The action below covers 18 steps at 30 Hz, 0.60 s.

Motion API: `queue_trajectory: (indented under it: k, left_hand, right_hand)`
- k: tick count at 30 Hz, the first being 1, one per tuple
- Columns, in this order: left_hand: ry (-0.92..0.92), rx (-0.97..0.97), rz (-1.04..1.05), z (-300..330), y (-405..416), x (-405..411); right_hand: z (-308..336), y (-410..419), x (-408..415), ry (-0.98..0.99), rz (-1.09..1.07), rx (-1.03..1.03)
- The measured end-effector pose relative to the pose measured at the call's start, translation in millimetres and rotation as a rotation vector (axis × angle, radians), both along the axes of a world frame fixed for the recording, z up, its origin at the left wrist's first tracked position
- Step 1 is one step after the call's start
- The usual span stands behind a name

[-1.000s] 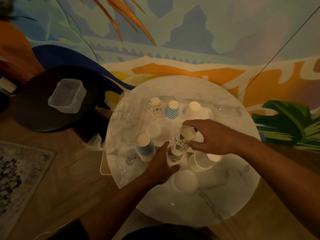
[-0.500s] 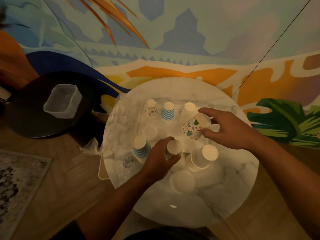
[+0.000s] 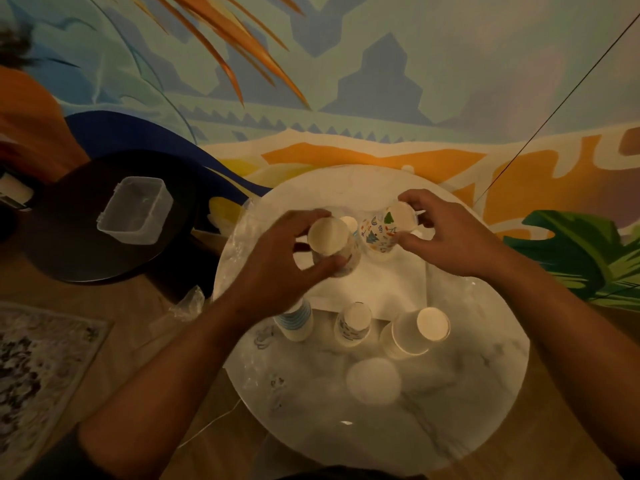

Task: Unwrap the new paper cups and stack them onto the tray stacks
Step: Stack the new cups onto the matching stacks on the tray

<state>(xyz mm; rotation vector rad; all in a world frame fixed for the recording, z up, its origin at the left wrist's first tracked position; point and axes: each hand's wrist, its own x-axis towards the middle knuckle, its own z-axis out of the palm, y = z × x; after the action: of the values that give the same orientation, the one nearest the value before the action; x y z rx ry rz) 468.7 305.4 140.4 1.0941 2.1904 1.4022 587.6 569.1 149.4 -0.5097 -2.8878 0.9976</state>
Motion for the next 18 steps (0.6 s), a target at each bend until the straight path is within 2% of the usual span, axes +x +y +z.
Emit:
queue_trajectory:
  k: [5, 9, 18]
  left_hand:
    - [0.097, -0.03, 0.109, 3.7, -3.5, -58.1]
    - [0.167, -0.073, 0.184, -6.7, 2.4, -103.8]
    - [0.116, -0.081, 0.28, -34.6, 24.5, -168.4]
  right_hand:
    - [-20.4, -1.0, -58.1, 0.075, 0.05, 0.061]
    - [-46.3, -2.9, -114.8, 0.044, 0.088, 0.081]
    - [-115.1, -13.5, -193.5, -0.123, 0.141, 0.094]
